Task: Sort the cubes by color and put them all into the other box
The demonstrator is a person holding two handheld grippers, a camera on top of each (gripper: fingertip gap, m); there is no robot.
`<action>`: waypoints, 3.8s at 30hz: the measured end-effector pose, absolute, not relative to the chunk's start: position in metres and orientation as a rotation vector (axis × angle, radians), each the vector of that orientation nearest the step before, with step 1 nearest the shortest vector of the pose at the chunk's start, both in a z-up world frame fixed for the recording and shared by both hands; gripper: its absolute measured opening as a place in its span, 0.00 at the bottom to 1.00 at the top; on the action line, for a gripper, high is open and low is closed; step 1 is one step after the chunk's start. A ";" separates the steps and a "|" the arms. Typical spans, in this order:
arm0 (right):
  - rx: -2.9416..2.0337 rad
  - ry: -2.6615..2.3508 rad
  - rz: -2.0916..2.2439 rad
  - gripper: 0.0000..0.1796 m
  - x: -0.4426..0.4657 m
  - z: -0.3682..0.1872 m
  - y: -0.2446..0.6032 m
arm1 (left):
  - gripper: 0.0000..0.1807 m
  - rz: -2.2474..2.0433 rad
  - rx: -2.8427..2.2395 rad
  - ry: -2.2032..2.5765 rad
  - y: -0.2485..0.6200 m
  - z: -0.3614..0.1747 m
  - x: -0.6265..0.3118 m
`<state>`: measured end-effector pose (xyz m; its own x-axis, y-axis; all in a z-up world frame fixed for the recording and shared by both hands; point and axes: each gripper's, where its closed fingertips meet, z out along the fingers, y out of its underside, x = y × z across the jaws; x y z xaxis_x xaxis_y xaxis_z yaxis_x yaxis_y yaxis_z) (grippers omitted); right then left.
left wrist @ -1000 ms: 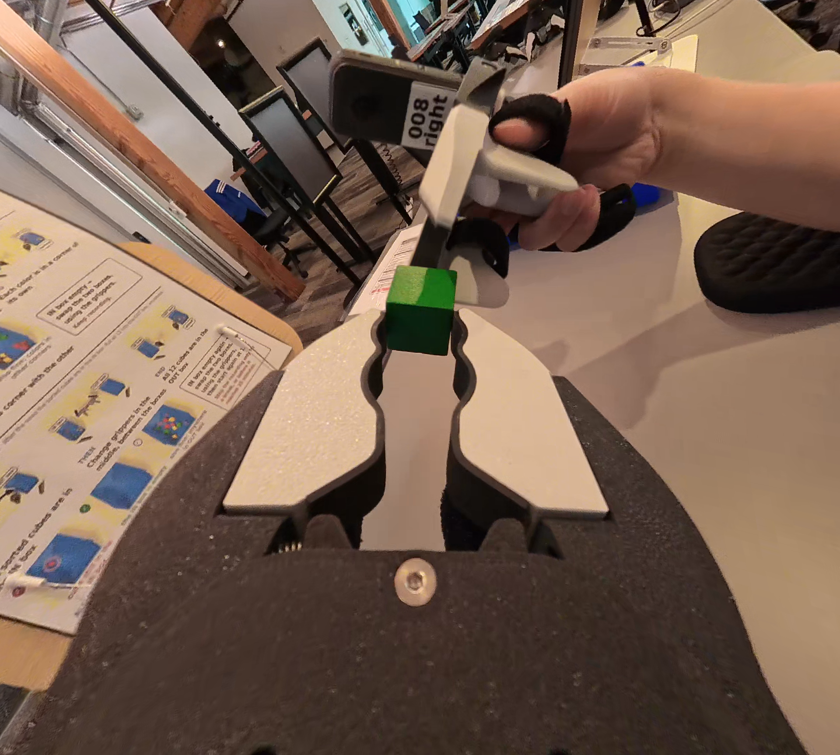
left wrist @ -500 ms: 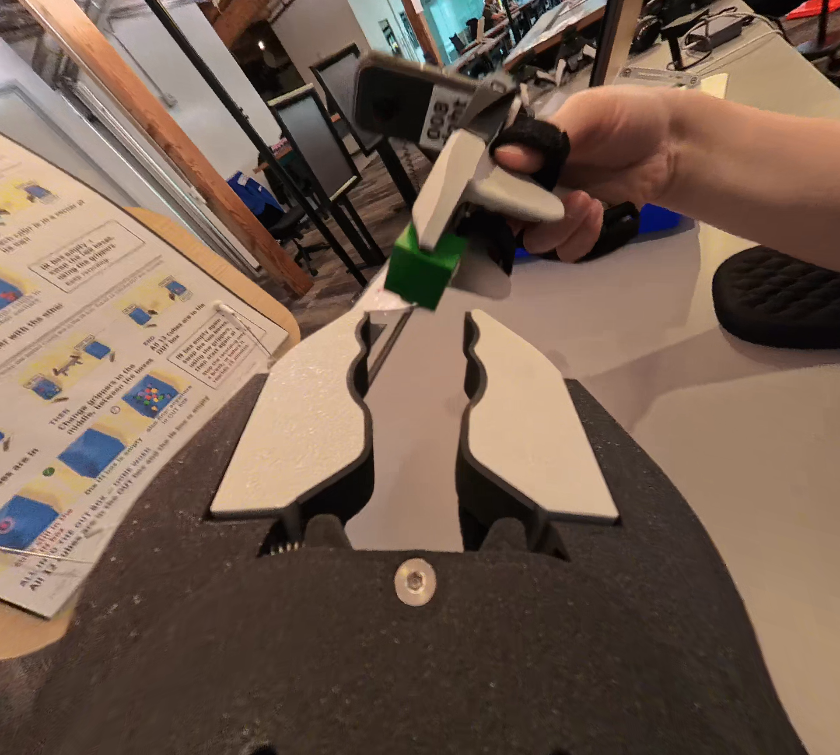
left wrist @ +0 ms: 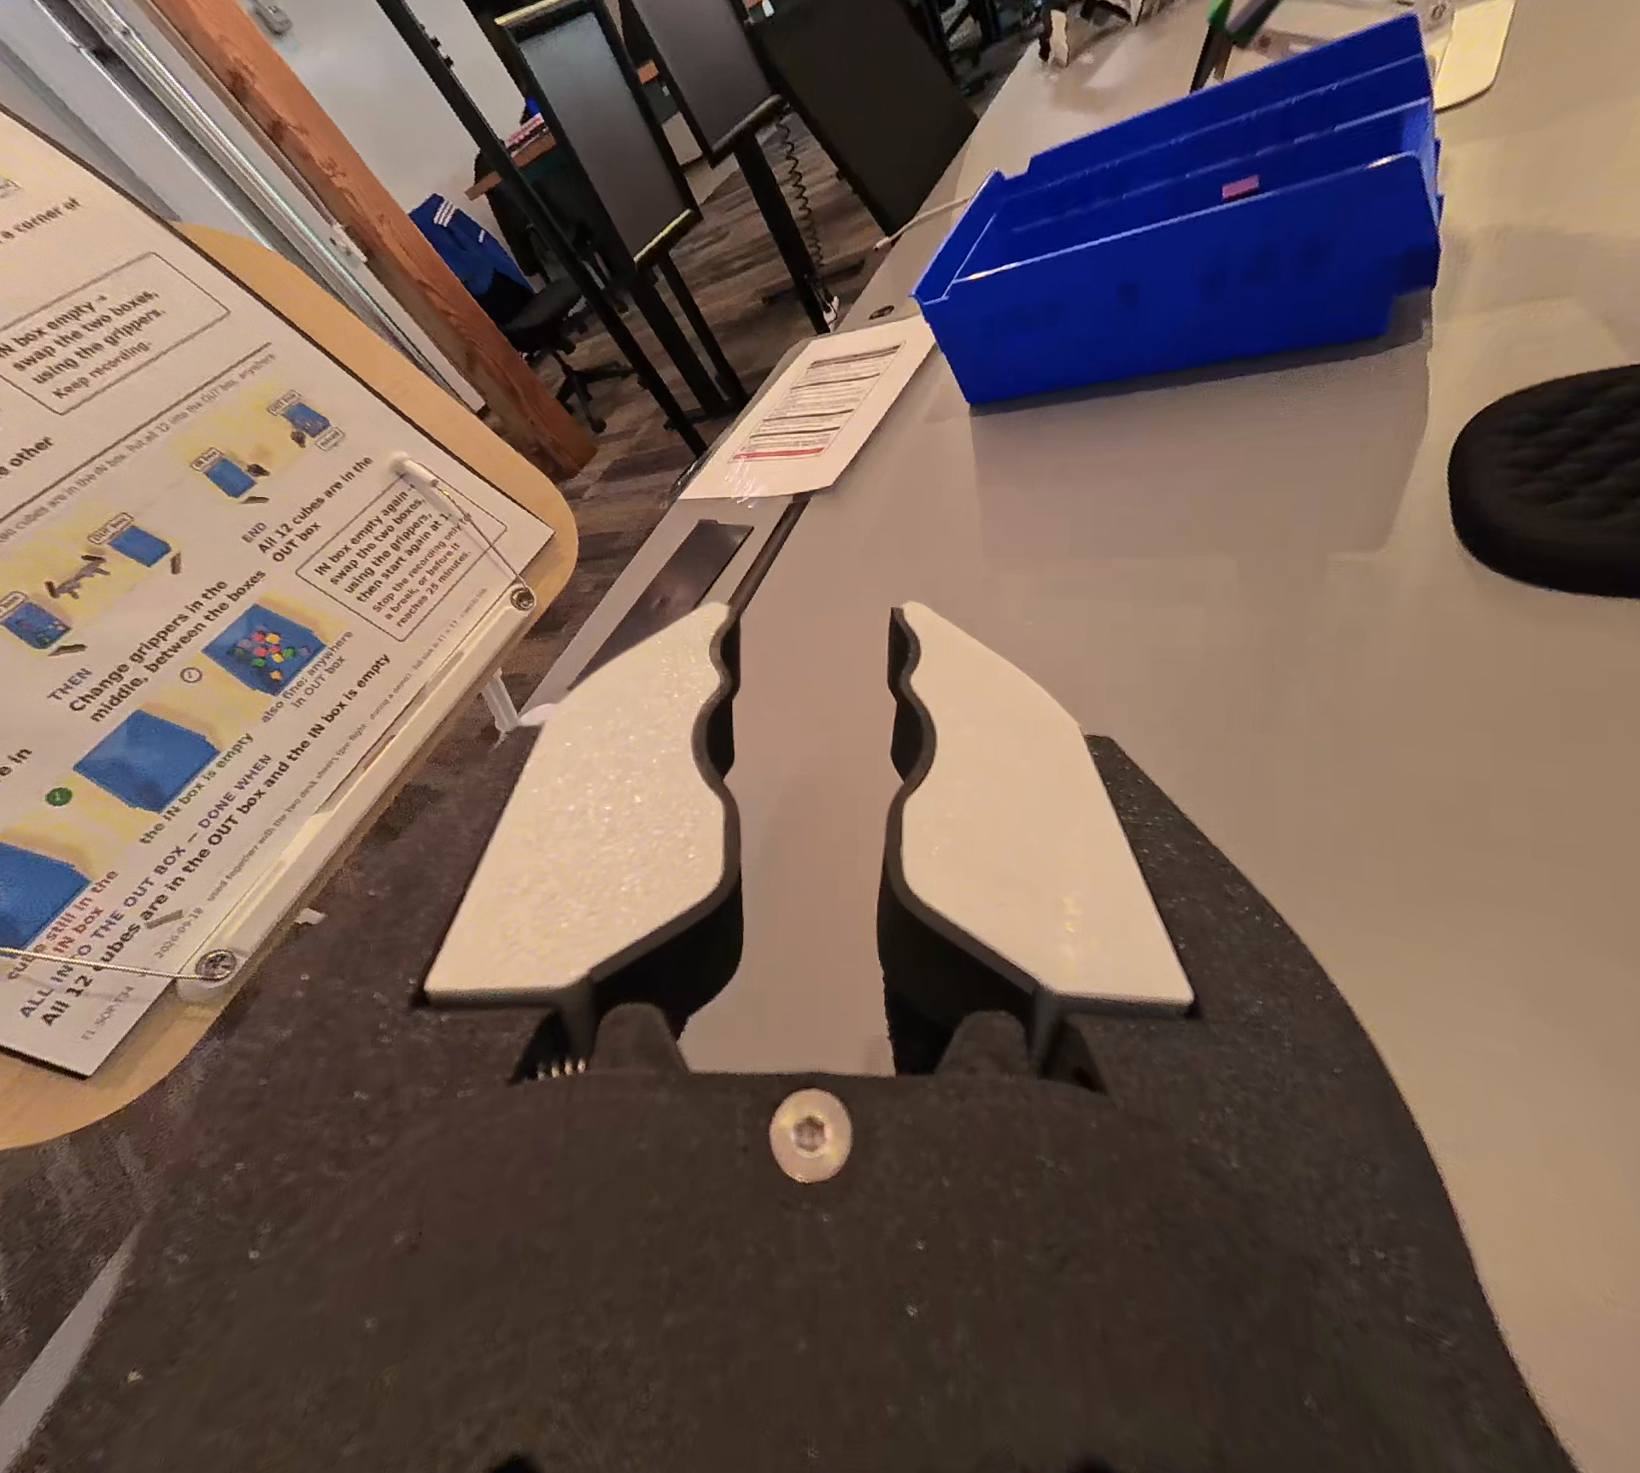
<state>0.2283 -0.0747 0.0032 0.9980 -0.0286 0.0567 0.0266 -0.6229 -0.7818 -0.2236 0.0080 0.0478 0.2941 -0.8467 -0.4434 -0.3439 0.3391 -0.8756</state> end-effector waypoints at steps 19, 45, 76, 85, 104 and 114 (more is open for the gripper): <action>-2.617 0.254 0.043 0.16 0.263 -0.099 -0.104 | 0.14 -0.428 -1.299 1.369 0.013 0.018 -0.214; -2.449 0.024 -0.009 0.16 0.250 -0.110 -0.022 | 0.12 -0.395 -1.307 1.421 0.013 0.003 -0.210; -1.844 -0.571 0.240 0.32 0.049 0.102 -0.016 | 0.10 0.321 -1.778 1.043 0.037 0.083 -0.506; -1.766 -0.879 0.387 0.31 -0.031 0.099 -0.021 | 0.13 0.028 -2.749 0.608 -0.004 -0.054 -0.689; -1.878 -0.790 0.371 0.30 -0.005 0.075 -0.012 | 0.18 0.156 -3.227 0.278 -0.023 -0.131 -0.717; -1.882 -0.775 0.335 0.29 0.002 0.075 -0.008 | 0.12 0.109 -3.044 0.351 -0.007 -0.108 -0.706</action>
<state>0.0021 -0.0081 0.0753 0.7531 0.6481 0.1130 0.3620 -0.2648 -0.8938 -0.7060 -0.0067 -0.1079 0.9713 -0.2246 -0.0787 -0.2299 -0.9710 -0.0663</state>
